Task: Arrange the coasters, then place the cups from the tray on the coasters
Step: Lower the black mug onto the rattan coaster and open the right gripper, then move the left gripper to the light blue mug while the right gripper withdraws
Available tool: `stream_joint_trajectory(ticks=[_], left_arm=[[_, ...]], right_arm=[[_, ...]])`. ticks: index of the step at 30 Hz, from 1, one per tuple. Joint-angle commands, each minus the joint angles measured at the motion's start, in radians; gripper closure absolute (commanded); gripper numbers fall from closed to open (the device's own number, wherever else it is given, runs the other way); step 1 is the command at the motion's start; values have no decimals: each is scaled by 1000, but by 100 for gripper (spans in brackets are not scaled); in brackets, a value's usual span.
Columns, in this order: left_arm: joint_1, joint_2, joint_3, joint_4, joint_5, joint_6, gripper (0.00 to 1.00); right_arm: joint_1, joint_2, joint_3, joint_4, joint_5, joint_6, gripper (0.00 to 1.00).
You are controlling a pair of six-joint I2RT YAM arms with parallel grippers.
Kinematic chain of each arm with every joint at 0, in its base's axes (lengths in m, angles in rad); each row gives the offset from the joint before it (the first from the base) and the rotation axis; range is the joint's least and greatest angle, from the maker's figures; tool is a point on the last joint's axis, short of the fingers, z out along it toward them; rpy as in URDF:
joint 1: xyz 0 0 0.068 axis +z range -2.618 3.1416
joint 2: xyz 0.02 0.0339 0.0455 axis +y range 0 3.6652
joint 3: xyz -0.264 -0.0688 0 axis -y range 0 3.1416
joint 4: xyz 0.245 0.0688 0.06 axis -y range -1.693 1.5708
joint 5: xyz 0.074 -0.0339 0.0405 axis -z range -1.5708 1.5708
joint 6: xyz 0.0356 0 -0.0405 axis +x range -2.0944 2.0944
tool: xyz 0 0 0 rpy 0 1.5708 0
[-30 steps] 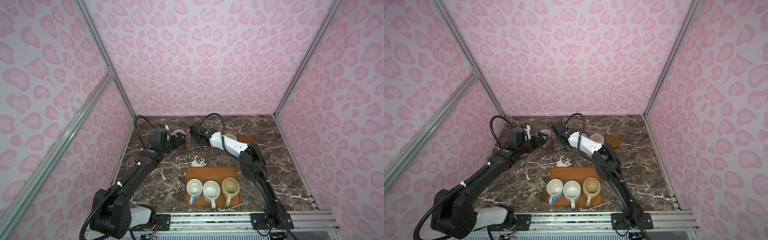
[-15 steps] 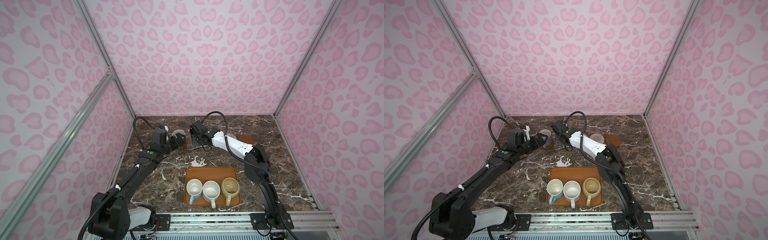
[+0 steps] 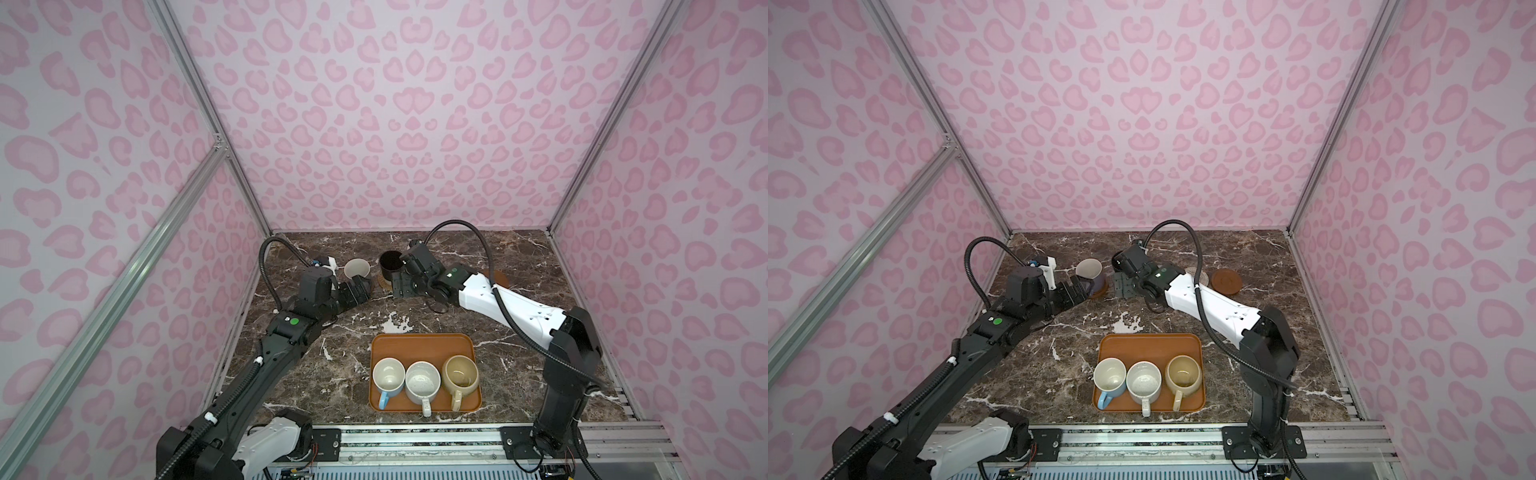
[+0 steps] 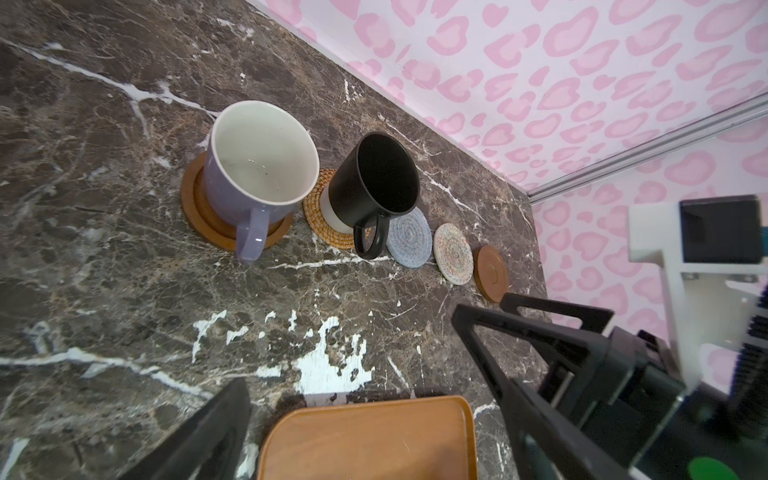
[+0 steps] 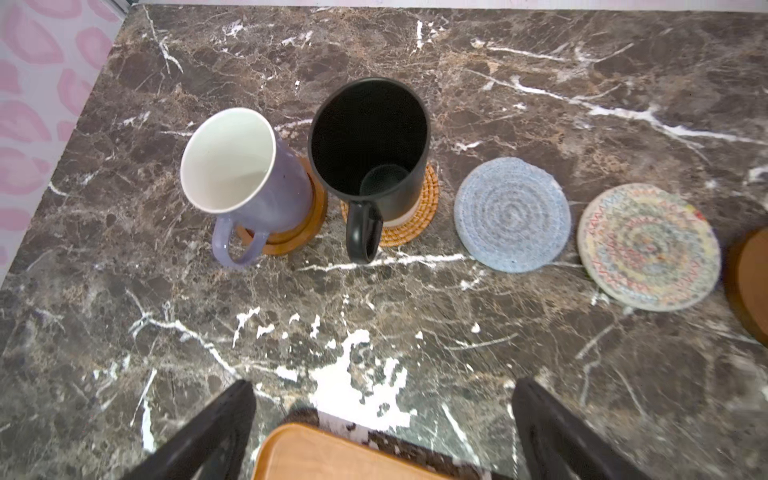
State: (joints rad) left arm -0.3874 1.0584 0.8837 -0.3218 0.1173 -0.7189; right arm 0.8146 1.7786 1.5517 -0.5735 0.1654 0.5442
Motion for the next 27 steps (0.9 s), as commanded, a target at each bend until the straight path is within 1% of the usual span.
stream_joint_trajectory(ticks=[1,5,7,11,13,17,21,27], left_arm=[[-49,-40,27,-193,-71,56,4],[-139,-113,8,-296,-70,67,4],[-203,-135,7,-359,-72,69,4],[-320,-160,4,-455,-90,54,3],[-372,-162,-5,-490,-103,43,3],[-465,-168,-40,-506,-136,5,3],[-546,-170,-58,-512,-131,-11,3],[-661,-125,-99,-494,-169,-28,3]], right_arm=[[8,-88,-96,56,3,-69,2],[12,-219,-226,90,-91,-96,3],[15,-279,-290,104,-140,-107,3],[20,-382,-406,119,-172,-101,4],[20,-424,-443,124,-186,-91,4],[24,-483,-459,78,-259,-86,2],[31,-532,-488,44,-245,-87,1],[31,-576,-538,62,-212,-67,1]])
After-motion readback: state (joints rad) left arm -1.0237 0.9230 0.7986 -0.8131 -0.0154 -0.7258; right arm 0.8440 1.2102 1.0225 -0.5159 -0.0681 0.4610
